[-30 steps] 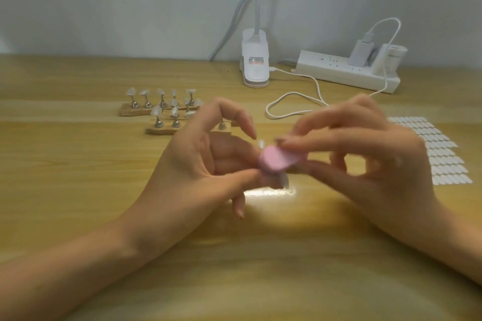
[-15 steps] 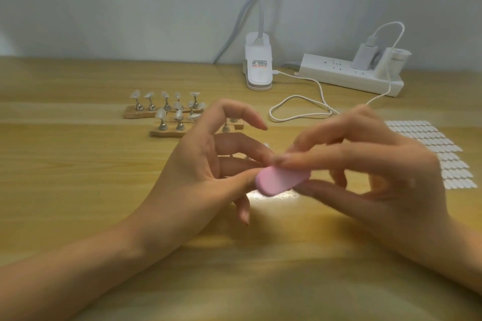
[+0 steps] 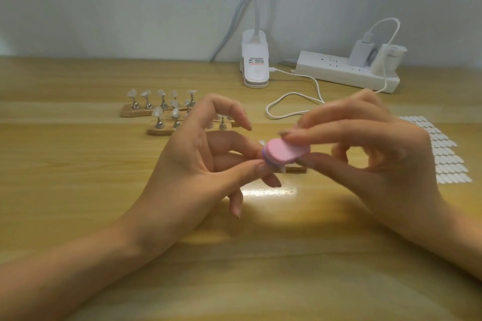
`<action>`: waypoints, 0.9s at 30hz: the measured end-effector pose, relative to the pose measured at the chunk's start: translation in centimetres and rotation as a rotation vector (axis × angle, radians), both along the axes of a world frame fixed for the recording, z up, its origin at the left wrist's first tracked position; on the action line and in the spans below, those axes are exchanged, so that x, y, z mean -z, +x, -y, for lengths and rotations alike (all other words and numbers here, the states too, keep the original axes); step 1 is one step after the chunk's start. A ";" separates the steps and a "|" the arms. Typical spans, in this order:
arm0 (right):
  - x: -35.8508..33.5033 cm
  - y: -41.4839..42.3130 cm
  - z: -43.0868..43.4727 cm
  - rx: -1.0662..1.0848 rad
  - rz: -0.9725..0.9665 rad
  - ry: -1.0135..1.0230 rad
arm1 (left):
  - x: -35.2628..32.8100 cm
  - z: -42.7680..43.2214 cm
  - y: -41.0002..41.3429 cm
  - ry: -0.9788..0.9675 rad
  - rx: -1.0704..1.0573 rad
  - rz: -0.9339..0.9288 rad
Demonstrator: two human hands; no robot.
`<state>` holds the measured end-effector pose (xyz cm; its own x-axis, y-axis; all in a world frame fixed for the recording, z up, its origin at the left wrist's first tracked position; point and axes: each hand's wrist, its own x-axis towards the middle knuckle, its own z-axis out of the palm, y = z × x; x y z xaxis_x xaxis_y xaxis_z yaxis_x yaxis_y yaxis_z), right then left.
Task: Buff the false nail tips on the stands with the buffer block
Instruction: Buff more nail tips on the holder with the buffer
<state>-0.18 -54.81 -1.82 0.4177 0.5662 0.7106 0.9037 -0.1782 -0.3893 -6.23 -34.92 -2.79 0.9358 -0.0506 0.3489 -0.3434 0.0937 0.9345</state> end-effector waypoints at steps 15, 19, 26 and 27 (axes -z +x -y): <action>-0.2 -0.4 -0.4 0.004 0.024 -0.023 | -0.2 0.0 -0.1 0.041 -0.024 0.008; -0.2 -0.9 -0.6 -0.018 0.028 -0.038 | 0.0 0.0 0.1 0.020 -0.052 -0.032; -0.5 -0.4 -0.1 -0.133 -0.095 0.081 | 0.0 0.0 0.2 -0.013 -0.020 -0.053; -0.6 0.4 0.2 -0.094 -0.163 0.151 | 0.0 0.0 0.2 -0.016 -0.008 -0.045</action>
